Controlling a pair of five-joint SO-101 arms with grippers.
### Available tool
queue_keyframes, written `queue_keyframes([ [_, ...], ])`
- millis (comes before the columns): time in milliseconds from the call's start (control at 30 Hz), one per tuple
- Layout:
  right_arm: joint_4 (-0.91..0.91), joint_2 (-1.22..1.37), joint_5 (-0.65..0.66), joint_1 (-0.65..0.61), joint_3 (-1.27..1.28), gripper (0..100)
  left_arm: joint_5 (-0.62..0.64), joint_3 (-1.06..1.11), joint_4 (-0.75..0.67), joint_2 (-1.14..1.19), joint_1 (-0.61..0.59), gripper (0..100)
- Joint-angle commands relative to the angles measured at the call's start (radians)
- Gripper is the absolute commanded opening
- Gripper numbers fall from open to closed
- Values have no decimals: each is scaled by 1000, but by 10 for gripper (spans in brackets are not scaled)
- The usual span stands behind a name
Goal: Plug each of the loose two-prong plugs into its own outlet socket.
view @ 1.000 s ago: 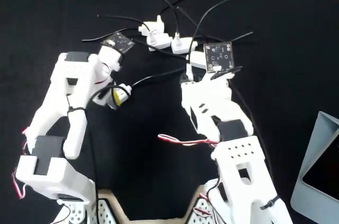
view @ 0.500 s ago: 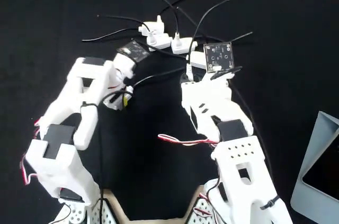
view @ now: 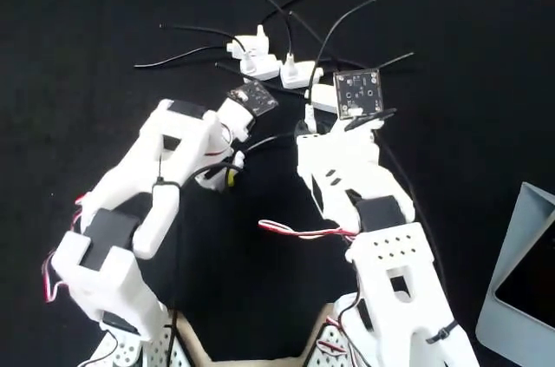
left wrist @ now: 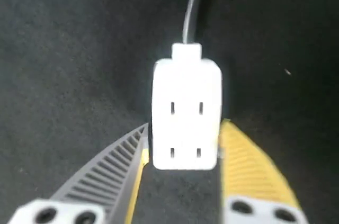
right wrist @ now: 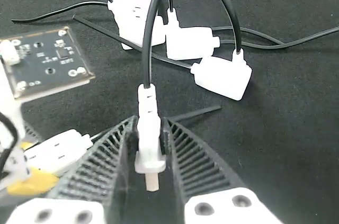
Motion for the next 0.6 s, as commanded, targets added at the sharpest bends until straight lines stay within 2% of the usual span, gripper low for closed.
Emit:
queue_keyframes([
  [0, 5, -31, -3, 14, -7, 14, 48, 38, 44, -180, -13, 277],
  [233, 17, -33, -3, 5, -13, 13, 68, 228, 37, -529, -31, 278],
  [367, 123, -81, -9, -71, -38, 12, 201, 312, 18, -698, -107, 278],
  [567, 242, -323, -6, -207, -24, 12, 433, 507, -48, -934, -191, 278],
])
